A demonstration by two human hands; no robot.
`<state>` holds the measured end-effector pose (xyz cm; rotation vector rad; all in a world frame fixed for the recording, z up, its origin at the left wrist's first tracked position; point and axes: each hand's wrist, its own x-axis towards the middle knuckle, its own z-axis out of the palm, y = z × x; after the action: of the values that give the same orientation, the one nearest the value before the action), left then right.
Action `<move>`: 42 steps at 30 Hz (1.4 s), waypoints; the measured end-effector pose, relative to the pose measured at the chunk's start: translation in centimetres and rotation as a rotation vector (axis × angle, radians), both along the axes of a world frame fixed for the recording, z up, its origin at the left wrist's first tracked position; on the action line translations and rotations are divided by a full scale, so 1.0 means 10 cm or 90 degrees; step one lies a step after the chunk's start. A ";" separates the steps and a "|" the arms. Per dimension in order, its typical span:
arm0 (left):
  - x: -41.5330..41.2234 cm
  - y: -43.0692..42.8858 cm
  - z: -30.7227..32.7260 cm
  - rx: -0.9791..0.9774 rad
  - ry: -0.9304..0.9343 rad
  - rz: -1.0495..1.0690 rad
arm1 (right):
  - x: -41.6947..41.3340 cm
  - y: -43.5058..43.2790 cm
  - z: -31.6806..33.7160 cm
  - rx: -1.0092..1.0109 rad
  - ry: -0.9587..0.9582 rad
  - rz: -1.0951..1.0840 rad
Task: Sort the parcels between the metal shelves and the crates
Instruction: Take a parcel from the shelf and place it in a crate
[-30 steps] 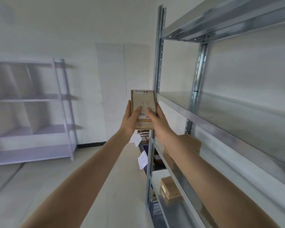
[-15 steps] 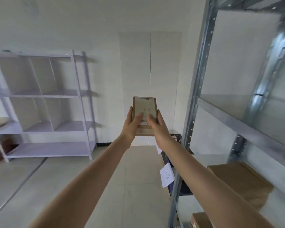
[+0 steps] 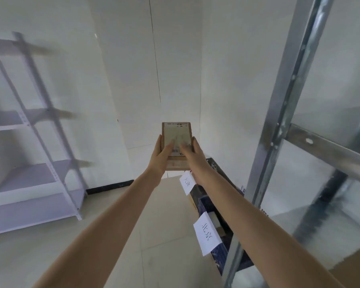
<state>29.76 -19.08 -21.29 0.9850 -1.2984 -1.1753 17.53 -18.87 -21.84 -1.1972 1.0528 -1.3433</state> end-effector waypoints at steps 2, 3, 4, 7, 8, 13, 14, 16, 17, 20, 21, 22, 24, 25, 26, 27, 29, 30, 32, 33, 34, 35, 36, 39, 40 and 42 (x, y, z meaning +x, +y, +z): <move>-0.08 -0.50 -0.11 0.012 -0.014 -0.017 | -0.07 -0.46 -0.13 0.021 -0.010 -0.022; -0.14 -0.74 -0.17 0.022 -0.023 -0.027 | -0.12 -0.68 -0.19 0.032 -0.014 -0.035; -0.20 -0.96 -0.22 0.034 -0.032 -0.033 | -0.18 -0.90 -0.25 0.042 -0.014 -0.049; -0.37 -1.62 -0.33 0.054 -0.059 -0.056 | -0.35 -1.51 -0.35 0.055 -0.011 -0.073; -0.43 -1.81 -0.34 0.062 -0.062 -0.064 | -0.40 -1.70 -0.39 0.060 -0.013 -0.082; -0.68 -2.67 -0.51 0.103 -0.076 -0.117 | -0.60 -2.50 -0.63 0.114 -0.037 -0.134; -0.75 -2.85 -0.56 0.109 -0.083 -0.136 | -0.66 -2.64 -0.69 0.120 -0.043 -0.153; -0.93 -3.20 -0.66 0.110 -0.110 -0.178 | -0.81 -2.89 -0.79 0.129 -0.059 -0.203; -1.04 -3.37 -0.74 0.112 -0.121 -0.210 | -0.90 -2.99 -0.85 0.141 -0.071 -0.236; -1.40 -3.73 -0.98 0.136 -0.144 -0.322 | -1.18 -3.16 -1.09 0.170 -0.089 -0.333; -1.53 -3.83 -1.06 0.144 -0.152 -0.361 | -1.29 -3.20 -1.17 0.179 -0.098 -0.367; -1.66 -3.92 -1.14 0.155 -0.162 -0.395 | -1.38 -3.21 -1.23 0.189 -0.106 -0.397; -1.93 -4.02 -1.32 0.173 -0.188 -0.466 | -1.56 -3.16 -1.34 0.209 -0.115 -0.465; -2.07 -4.03 -1.40 0.179 -0.198 -0.498 | -1.65 -3.11 -1.38 0.216 -0.118 -0.496; -2.21 -4.02 -1.47 0.186 -0.203 -0.531 | -1.74 -3.06 -1.44 0.227 -0.123 -0.526; -2.33 -3.99 -1.55 0.194 -0.211 -0.561 | -1.83 -3.01 -1.51 0.241 -0.131 -0.552; -2.55 -3.93 -1.73 0.210 -0.228 -0.619 | -1.98 -2.90 -1.65 0.274 -0.154 -0.594; -2.65 -3.90 -1.82 0.216 -0.236 -0.645 | -2.04 -2.85 -1.74 0.291 -0.165 -0.612; -2.85 -3.87 -2.04 0.236 -0.248 -0.685 | -2.15 -2.77 -1.94 0.328 -0.180 -0.643; -2.94 -3.86 -2.14 0.252 -0.255 -0.697 | -2.21 -2.73 -2.04 0.345 -0.183 -0.651; -3.00 -3.84 -2.25 0.274 -0.262 -0.701 | -2.26 -2.70 -2.13 0.359 -0.185 -0.653; -3.07 -3.82 -2.35 0.293 -0.268 -0.702 | -2.33 -2.69 -2.23 0.371 -0.185 -0.652; -3.13 -3.81 -2.45 0.305 -0.276 -0.709 | -2.39 -2.67 -2.34 0.388 -0.180 -0.654; -3.27 -3.77 -2.73 0.335 -0.305 -0.736 | -2.52 -2.68 -2.68 0.446 -0.180 -0.679; -3.33 -3.78 -2.84 0.339 -0.316 -0.739 | -2.57 -2.69 -2.80 0.465 -0.180 -0.690; -3.42 -3.80 -3.06 0.363 -0.343 -0.761 | -2.63 -2.71 -3.08 0.502 -0.183 -0.713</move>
<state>-4.43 -57.09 -51.93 0.9318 -2.1697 -2.3900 -8.72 -46.01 -52.59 0.2651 1.8885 -1.5463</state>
